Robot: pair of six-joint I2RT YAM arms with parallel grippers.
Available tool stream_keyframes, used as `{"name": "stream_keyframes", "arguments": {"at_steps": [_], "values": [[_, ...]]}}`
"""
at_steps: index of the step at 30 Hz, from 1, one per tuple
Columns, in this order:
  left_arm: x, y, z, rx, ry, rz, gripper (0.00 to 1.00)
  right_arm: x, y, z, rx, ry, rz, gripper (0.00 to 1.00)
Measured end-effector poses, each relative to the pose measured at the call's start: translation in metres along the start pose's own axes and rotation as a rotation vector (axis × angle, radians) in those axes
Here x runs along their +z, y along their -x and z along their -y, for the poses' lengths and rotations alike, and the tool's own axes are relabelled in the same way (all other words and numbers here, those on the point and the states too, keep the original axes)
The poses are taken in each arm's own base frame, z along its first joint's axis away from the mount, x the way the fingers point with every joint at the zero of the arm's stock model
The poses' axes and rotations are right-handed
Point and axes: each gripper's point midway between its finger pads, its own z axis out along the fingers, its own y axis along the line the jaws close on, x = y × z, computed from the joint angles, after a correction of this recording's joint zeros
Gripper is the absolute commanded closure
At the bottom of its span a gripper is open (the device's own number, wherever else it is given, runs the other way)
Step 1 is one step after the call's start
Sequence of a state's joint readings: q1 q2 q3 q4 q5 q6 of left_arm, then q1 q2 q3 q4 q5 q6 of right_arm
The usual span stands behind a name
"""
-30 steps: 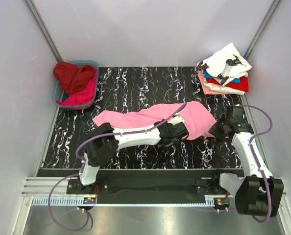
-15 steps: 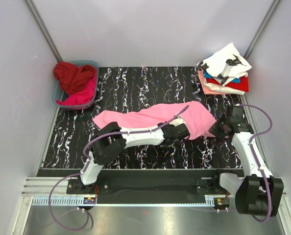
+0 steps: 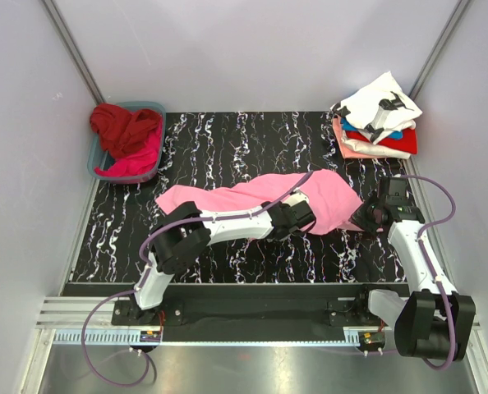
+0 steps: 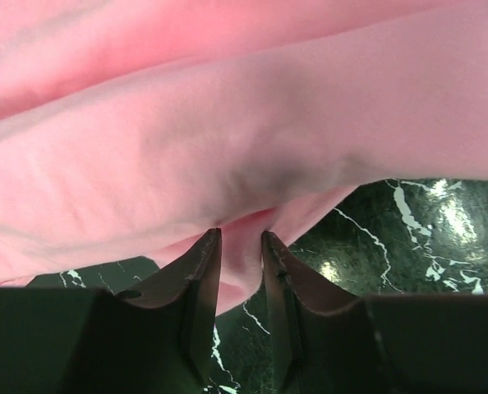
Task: Fold and stack the t-shirts
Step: Flatten the tshirt out
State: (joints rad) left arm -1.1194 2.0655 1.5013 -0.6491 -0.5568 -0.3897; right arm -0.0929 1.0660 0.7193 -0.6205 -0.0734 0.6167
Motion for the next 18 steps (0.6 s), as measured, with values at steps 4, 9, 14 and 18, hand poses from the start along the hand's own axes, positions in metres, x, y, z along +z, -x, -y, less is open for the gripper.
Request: {"name": "stream_keyframes", "arguments": {"at_steps": [4,9,14,18], "values": [[0.001,0.0,0.003,-0.005,-0.014,0.002,0.68,0.001,0.0,0.0,0.0,-0.001,-0.001,1.0],[0.002,-0.003,0.005,-0.006,-0.023,-0.004,0.78,0.002,0.0,0.0,-0.001,-0.002,-0.003,1.0],[0.011,-0.011,0.006,0.001,-0.005,-0.024,1.0,0.002,-0.001,0.001,-0.002,-0.005,-0.006,1.0],[0.012,-0.011,0.0,0.009,0.034,-0.023,1.0,0.002,-0.001,0.001,-0.003,-0.004,-0.006,1.0]]}}
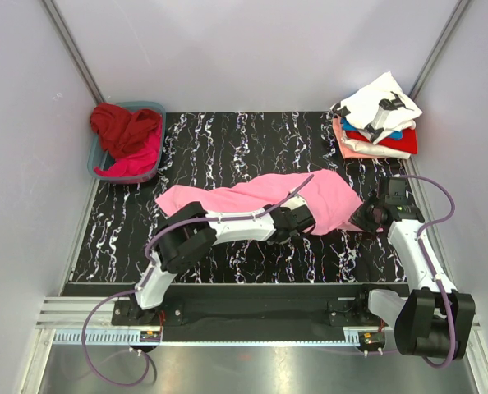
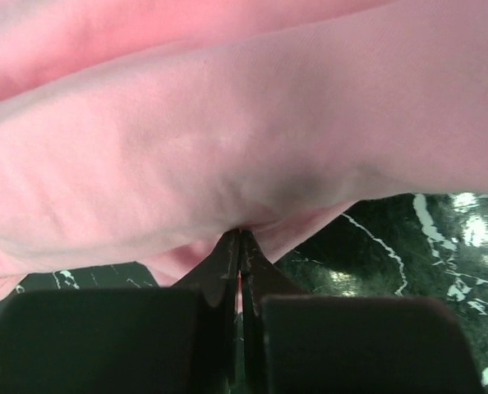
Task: Fold and stack the t-shirts
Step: Flatten the tshirt out
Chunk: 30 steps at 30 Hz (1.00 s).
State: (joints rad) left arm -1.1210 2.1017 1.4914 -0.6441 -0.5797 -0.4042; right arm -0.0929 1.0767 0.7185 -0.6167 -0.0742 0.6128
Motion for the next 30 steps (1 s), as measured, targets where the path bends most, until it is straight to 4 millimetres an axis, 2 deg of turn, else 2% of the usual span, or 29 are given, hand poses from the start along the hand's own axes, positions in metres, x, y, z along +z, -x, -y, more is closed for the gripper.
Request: {"name": "stream_keyframes", "arguments": {"at_steps": [4,7,10,12,14,16,19,22,25,28,30], "values": [[-0.008,-0.003,-0.011,-0.021,0.033,-0.008,1.0,-0.006,-0.003,-0.003,-0.006,0.017,-0.019,1.0],[-0.044,0.004,-0.032,-0.095,0.022,0.027,1.0,-0.032,0.006,-0.019,-0.01,0.079,0.019,1.0],[-0.113,0.034,-0.068,-0.258,-0.04,0.162,1.0,-0.087,0.038,-0.053,-0.018,0.195,0.145,1.0],[-0.174,0.057,-0.102,-0.405,-0.109,0.307,1.0,-0.133,0.061,-0.077,-0.026,0.275,0.236,1.0],[-0.238,0.07,-0.144,-0.564,-0.19,0.463,1.0,-0.179,0.079,-0.095,-0.038,0.345,0.324,1.0],[-0.301,0.069,-0.191,-0.731,-0.274,0.625,1.0,-0.225,0.091,-0.106,-0.045,0.403,0.415,1.0],[-0.361,0.05,-0.248,-0.918,-0.36,0.795,1.0,-0.28,0.098,-0.11,-0.046,0.447,0.521,1.0],[-0.387,0.031,-0.281,-1.023,-0.396,0.884,1.0,-0.334,0.099,-0.105,-0.04,0.474,0.628,1.0],[-0.394,0.02,-0.293,-1.049,-0.397,0.91,1.0,-0.386,0.099,-0.097,-0.033,0.494,0.747,1.0],[-0.402,0.018,-0.303,-1.039,-0.379,0.918,1.0,-0.42,0.096,-0.089,-0.033,0.513,0.831,1.0],[-0.415,0.021,-0.313,-1.033,-0.365,0.933,1.0,-0.435,0.093,-0.087,-0.038,0.529,0.864,1.0]]}}
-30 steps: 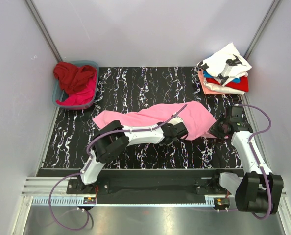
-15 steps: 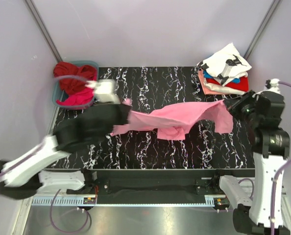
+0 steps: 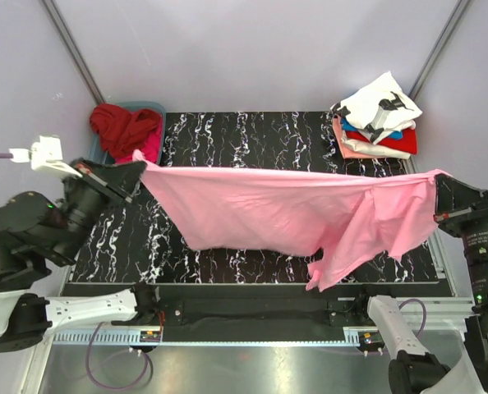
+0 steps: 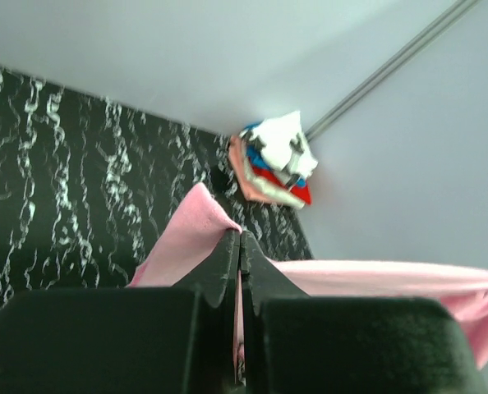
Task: Fold and stack the t-shirts
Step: Flatten the tshirt out
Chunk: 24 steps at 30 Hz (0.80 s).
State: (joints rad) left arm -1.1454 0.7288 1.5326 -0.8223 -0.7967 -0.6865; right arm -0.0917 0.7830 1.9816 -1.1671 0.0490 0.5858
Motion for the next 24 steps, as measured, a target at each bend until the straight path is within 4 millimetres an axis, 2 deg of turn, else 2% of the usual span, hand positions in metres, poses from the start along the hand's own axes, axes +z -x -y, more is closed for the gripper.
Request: {"name": "stream_keyframes", "arguments": {"at_steps": [4,5,7,9,11,13,15,16,17,18,19,21,22,23,24], "values": [[-0.002,0.039,0.014,0.025,0.01,0.065,1.0,-0.006,0.008,-0.012,-0.021,0.046,0.01,1.0],[-0.001,0.046,0.017,0.035,0.019,0.078,1.0,-0.002,0.008,-0.015,-0.027,0.057,-0.002,1.0],[0.007,0.057,0.022,0.096,0.068,0.101,1.0,0.02,0.001,-0.024,-0.045,0.082,-0.071,1.0],[0.021,0.064,0.028,0.167,0.132,0.122,1.0,0.06,-0.011,-0.032,-0.059,0.094,-0.171,1.0],[0.045,0.063,0.024,0.245,0.231,0.131,1.0,0.112,-0.029,-0.034,-0.067,0.094,-0.285,1.0],[0.084,0.046,0.007,0.325,0.335,0.093,1.0,0.181,-0.066,-0.024,-0.059,0.073,-0.43,1.0],[0.127,0.02,-0.031,0.376,0.43,0.013,1.0,0.247,-0.118,-0.002,-0.034,0.034,-0.577,1.0],[0.148,0.004,-0.059,0.395,0.492,-0.044,1.0,0.281,-0.152,0.015,-0.02,0.001,-0.662,1.0],[0.171,-0.018,-0.092,0.409,0.557,-0.124,1.0,0.305,-0.183,0.031,-0.008,-0.028,-0.736,0.91],[0.192,-0.038,-0.128,0.411,0.625,-0.201,1.0,0.331,-0.221,0.048,0.004,-0.066,-0.825,0.74],[0.208,-0.059,-0.162,0.411,0.686,-0.283,0.96,0.356,-0.256,0.061,0.01,-0.093,-0.904,0.62],[0.231,-0.094,-0.222,0.399,0.797,-0.422,0.81,0.401,-0.318,0.082,-0.006,-0.106,-0.992,0.26],[0.24,-0.115,-0.254,0.383,0.852,-0.496,0.49,0.417,-0.346,0.091,-0.014,-0.103,-1.02,0.2],[0.242,-0.13,-0.28,0.379,0.902,-0.558,0.33,0.426,-0.376,0.101,-0.029,-0.101,-1.058,0.18],[0.241,-0.139,-0.296,0.375,0.932,-0.594,0.21,0.424,-0.399,0.108,-0.038,-0.107,-1.103,0.17]]}}
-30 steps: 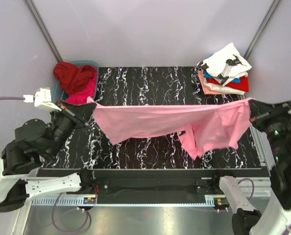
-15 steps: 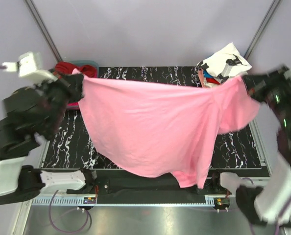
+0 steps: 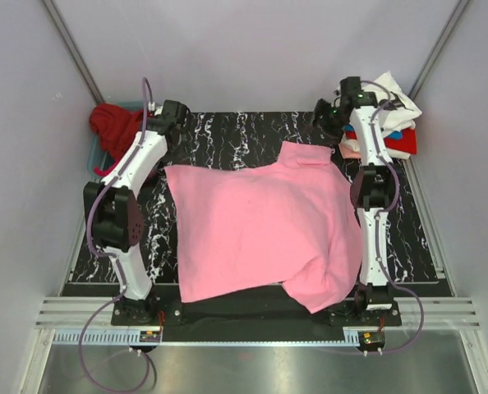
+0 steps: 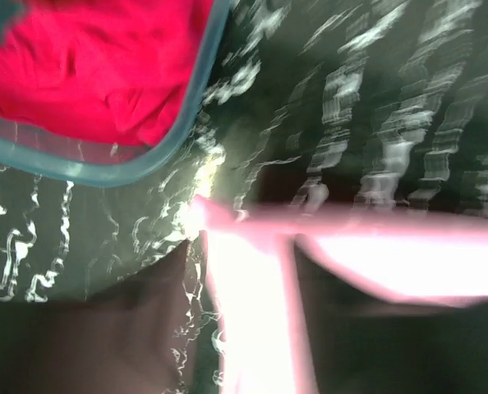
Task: Fold and stack the t-shirts
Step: Flatten the tshirt out
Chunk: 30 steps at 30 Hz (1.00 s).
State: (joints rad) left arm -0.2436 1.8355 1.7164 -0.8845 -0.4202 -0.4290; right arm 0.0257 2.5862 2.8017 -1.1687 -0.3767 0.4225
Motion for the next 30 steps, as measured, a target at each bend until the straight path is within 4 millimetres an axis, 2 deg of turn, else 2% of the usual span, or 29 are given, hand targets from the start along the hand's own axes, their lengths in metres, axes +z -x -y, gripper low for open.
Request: {"name": "stream_keyframes", "arguments": {"at_steps": [1,2,4,6,9,12,14,16,17,19,20,22,23,24,25,26,27,30], "values": [[0.012,-0.009,-0.005,0.003,0.021,-0.036,0.11,0.018,-0.019,0.006,0.004,-0.019,-0.065,0.1],[0.018,-0.017,-0.011,0.007,0.035,-0.062,0.01,0.029,-0.04,0.011,0.011,-0.041,-0.13,0.07],[0.015,-0.021,-0.016,0.0,0.034,-0.069,0.01,0.034,-0.072,0.014,0.008,-0.071,-0.209,0.06],[-0.002,-0.018,-0.016,-0.012,-0.002,-0.036,0.01,0.02,-0.095,0.009,0.002,-0.092,-0.252,0.07],[-0.037,-0.014,-0.015,-0.034,-0.069,0.036,0.01,-0.019,-0.091,-0.011,-0.032,-0.071,-0.183,0.06],[-0.067,-0.027,-0.009,-0.04,-0.148,0.097,0.02,-0.07,-0.08,-0.027,-0.064,-0.045,-0.043,0.07],[-0.069,-0.048,-0.003,-0.029,-0.185,0.084,0.02,-0.092,-0.08,-0.029,-0.07,-0.049,0.014,0.08],[-0.055,-0.081,-0.002,-0.005,-0.191,0.022,0.04,-0.1,-0.08,-0.028,-0.076,-0.056,0.049,0.12],[-0.046,-0.094,-0.002,0.003,-0.185,-0.008,0.05,-0.097,-0.079,-0.026,-0.076,-0.063,0.053,0.15],[-0.026,-0.127,-0.004,0.029,-0.164,-0.092,0.07,-0.079,-0.078,-0.019,-0.072,-0.072,0.037,0.25],[-0.019,-0.14,-0.005,0.038,-0.158,-0.123,0.07,-0.067,-0.079,-0.013,-0.067,-0.08,0.022,0.26],[-0.009,-0.161,-0.006,0.051,-0.151,-0.177,0.07,-0.036,-0.085,0.003,-0.056,-0.109,-0.029,0.41],[-0.006,-0.165,-0.005,0.053,-0.154,-0.187,0.08,-0.024,-0.088,0.009,-0.047,-0.121,-0.049,0.47],[-0.004,-0.168,-0.004,0.054,-0.157,-0.194,0.08,-0.01,-0.091,0.017,-0.039,-0.138,-0.076,0.61],[-0.003,-0.167,-0.002,0.052,-0.165,-0.19,0.08,0.004,-0.091,0.024,-0.039,-0.154,-0.091,0.64],[-0.001,-0.167,0.0,0.049,-0.172,-0.185,0.08,0.009,-0.085,0.025,-0.035,-0.165,-0.086,0.67],[0.0,-0.165,0.002,0.046,-0.181,-0.177,0.08,0.022,-0.087,0.032,-0.031,-0.178,-0.102,0.67],[0.004,-0.168,0.005,0.04,-0.195,-0.167,0.09,0.045,-0.073,0.039,-0.034,-0.204,-0.088,0.72]]}}
